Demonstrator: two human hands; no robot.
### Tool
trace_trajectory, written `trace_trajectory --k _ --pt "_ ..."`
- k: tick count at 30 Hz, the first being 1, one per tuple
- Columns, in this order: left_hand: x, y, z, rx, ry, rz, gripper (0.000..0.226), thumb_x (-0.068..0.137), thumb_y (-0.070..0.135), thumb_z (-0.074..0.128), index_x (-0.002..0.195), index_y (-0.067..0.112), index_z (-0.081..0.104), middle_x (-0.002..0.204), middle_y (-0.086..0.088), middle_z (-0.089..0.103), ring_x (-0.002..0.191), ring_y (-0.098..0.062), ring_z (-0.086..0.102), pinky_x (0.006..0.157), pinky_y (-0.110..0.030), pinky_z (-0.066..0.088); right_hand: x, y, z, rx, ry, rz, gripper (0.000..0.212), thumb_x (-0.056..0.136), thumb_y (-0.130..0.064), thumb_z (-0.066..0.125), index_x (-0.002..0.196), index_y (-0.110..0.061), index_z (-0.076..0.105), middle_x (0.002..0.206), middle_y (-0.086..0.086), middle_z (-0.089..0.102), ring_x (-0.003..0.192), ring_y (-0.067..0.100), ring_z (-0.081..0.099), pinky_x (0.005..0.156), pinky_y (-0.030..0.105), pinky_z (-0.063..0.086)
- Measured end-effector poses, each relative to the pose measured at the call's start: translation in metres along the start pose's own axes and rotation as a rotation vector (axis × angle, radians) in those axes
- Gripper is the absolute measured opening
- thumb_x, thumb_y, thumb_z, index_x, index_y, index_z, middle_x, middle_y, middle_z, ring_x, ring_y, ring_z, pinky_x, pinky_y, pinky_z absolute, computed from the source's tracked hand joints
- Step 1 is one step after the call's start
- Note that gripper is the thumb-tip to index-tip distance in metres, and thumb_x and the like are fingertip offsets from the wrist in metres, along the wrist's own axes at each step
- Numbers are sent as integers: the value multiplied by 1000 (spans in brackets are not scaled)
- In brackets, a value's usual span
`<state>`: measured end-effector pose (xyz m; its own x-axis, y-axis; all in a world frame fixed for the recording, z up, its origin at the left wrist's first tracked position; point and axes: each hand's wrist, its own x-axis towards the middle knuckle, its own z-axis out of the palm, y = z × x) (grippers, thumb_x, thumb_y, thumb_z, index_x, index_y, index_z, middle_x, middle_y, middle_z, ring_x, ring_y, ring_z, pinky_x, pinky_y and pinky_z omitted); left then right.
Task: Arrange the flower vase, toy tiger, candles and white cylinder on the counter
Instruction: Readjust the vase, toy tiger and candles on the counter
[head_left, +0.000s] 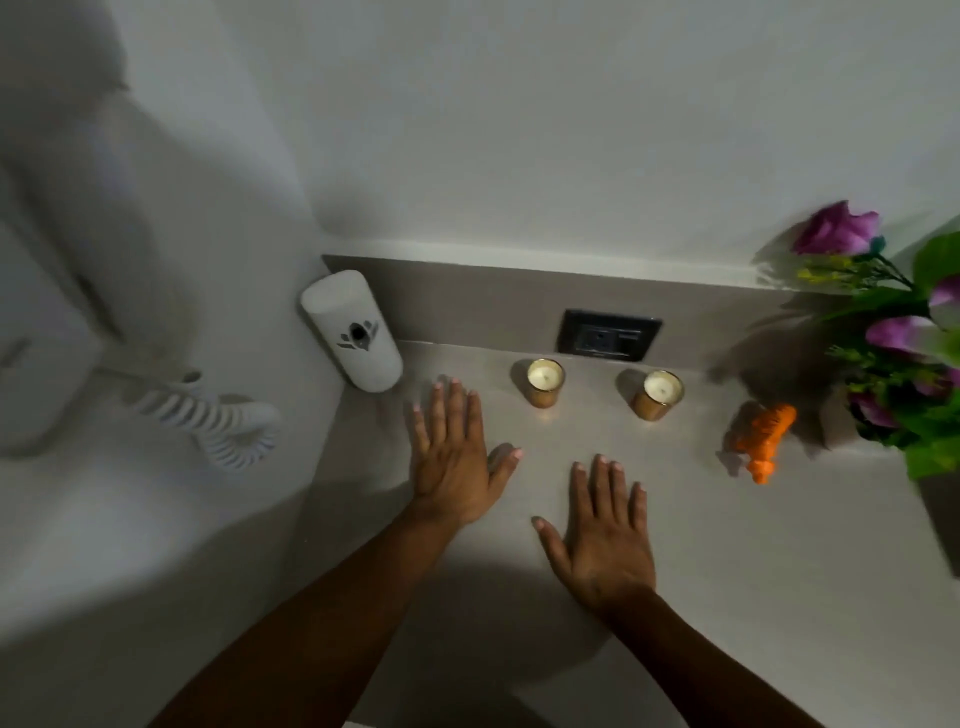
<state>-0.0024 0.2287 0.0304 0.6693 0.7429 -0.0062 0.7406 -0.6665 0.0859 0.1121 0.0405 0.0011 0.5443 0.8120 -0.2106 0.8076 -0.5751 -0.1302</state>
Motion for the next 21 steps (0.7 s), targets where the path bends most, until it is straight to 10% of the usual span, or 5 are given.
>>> trace_trajectory --k 5,21 --pt "37 -42 -71 54 341 -134 123 72 39 80 160 6 1 167 -25 0 154 -45 -4 123 -61 -5 0 -3 -6 3 -7 -7 95 89 -80 -2 161 -19 -1 166 12 -12 152 30 -20 121 51 -13" --pt "79 -101 -104 136 363 -213 70 97 22 64 154 1 29 156 -26 36 148 -47 26 124 -52 19 -2 -6 -13 19 20 -6 95 89 -80 2 162 -19 3 167 12 -10 152 28 -18 122 49 -12"
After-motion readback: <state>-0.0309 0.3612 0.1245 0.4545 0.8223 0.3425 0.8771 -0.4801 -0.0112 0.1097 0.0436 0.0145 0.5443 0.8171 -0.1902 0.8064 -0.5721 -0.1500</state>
